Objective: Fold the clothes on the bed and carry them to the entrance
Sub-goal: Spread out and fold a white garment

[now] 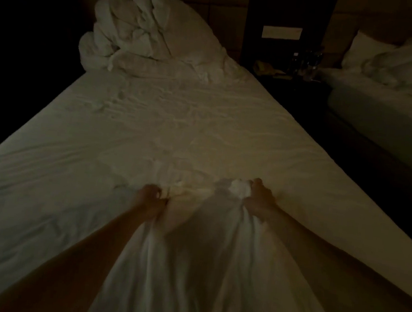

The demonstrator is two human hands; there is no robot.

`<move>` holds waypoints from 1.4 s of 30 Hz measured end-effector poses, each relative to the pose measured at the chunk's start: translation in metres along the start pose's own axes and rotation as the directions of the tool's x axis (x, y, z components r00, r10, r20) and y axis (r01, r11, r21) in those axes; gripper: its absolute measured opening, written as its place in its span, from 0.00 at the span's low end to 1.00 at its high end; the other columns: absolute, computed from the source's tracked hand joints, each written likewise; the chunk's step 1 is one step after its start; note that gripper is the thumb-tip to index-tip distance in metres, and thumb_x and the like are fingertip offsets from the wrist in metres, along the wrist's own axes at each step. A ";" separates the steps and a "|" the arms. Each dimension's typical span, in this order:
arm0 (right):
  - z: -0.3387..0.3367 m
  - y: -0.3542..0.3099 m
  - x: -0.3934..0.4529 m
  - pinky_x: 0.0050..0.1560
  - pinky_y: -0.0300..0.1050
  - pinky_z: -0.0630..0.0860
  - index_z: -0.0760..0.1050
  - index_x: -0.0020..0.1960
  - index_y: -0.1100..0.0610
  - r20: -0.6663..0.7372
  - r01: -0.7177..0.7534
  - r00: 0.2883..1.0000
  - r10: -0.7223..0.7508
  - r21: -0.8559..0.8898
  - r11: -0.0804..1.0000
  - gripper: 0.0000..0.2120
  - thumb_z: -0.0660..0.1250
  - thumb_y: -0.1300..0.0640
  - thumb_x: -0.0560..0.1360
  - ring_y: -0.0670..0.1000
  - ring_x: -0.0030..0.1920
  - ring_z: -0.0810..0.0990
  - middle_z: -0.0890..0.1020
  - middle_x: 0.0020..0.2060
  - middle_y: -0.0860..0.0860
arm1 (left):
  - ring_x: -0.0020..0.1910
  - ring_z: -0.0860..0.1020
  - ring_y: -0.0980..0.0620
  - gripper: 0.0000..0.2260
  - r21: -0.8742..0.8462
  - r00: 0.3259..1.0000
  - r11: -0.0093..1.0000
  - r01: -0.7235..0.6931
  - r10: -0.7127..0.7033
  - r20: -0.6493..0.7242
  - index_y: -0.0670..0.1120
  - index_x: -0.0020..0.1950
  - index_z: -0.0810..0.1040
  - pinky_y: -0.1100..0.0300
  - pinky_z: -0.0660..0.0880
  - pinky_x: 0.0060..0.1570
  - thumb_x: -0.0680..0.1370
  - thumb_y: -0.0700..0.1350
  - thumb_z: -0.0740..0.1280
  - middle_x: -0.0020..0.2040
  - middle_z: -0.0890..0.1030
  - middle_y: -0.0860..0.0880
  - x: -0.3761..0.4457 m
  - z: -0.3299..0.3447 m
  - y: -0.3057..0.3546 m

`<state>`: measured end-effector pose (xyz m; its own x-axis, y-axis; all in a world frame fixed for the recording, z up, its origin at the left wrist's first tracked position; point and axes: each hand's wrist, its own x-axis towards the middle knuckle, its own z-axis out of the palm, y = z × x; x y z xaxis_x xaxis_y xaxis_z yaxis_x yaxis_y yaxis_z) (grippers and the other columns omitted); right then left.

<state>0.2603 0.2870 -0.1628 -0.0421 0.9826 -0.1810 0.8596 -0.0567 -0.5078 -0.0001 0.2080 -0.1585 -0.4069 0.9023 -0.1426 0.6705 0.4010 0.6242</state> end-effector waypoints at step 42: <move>-0.238 -0.030 -0.540 0.44 0.44 0.82 0.81 0.52 0.51 -0.261 0.368 0.869 -0.420 0.909 0.198 0.10 0.73 0.61 0.72 0.50 0.47 0.85 0.86 0.46 0.48 | 0.43 0.84 0.53 0.10 -0.868 0.927 0.368 -0.333 0.295 -0.231 0.47 0.50 0.82 0.60 0.80 0.41 0.69 0.40 0.73 0.45 0.85 0.51 -0.538 -0.264 0.037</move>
<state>0.3785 -0.1994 0.1503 -0.2646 0.9241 0.2756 -0.3082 0.1898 -0.9322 0.0800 -0.3039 0.1439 -0.3232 0.9182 0.2291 -0.1564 -0.2906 0.9440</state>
